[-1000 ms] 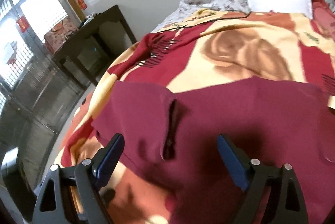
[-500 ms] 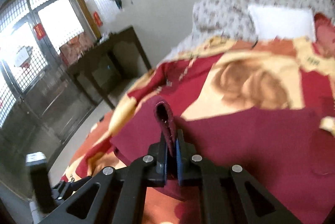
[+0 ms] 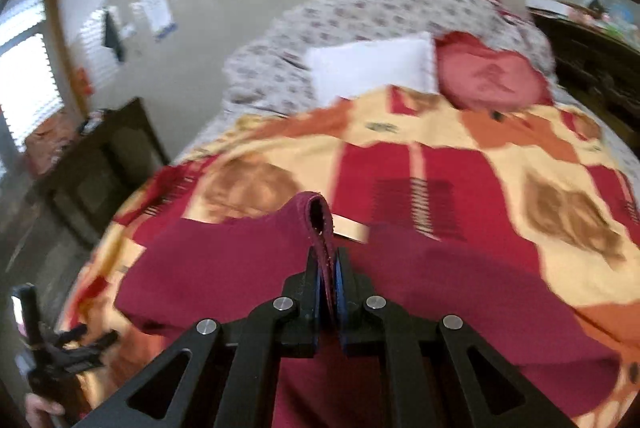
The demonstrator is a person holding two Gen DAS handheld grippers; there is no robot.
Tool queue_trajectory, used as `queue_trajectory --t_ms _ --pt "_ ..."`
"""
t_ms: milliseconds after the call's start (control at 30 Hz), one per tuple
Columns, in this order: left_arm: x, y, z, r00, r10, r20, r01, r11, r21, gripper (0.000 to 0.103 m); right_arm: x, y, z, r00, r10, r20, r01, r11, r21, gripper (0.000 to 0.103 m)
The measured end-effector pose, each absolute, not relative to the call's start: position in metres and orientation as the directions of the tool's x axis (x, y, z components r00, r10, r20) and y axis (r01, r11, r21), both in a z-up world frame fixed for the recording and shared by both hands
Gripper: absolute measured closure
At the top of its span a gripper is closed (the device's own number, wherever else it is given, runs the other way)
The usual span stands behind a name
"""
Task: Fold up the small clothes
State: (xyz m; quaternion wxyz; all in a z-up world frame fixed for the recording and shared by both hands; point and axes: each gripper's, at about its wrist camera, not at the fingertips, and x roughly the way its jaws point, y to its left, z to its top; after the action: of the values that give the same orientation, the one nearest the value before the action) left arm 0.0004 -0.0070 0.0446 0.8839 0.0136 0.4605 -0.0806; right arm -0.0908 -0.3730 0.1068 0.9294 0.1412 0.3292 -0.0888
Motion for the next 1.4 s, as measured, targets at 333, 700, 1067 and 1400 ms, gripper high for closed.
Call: queue_trajectory --t_ms 333,700,1067,1400 --pt "0.006 -0.046 0.058 0.582 -0.162 -0.797 0.214 0.976 -0.042 0.001 -0.114 -0.415 0.074 0.686 -0.182 -0.704 0.387 0.911 0.141 0.097" --pt "0.019 -0.083 0.027 0.54 -0.135 -0.831 0.252 0.968 0.006 0.001 -0.123 -0.442 0.051 0.627 -0.128 -0.768 0.409 0.893 0.185 0.094" --pt "0.006 -0.09 0.051 0.582 -0.181 -0.793 0.271 0.962 -0.02 0.001 -0.12 -0.438 0.07 0.66 -0.117 -0.742 0.373 0.908 0.189 0.067" --pt "0.009 -0.125 0.052 0.565 -0.235 -0.791 0.348 0.937 -0.029 0.001 -0.083 -0.396 0.052 0.639 -0.073 -0.766 0.29 0.945 0.152 0.067"
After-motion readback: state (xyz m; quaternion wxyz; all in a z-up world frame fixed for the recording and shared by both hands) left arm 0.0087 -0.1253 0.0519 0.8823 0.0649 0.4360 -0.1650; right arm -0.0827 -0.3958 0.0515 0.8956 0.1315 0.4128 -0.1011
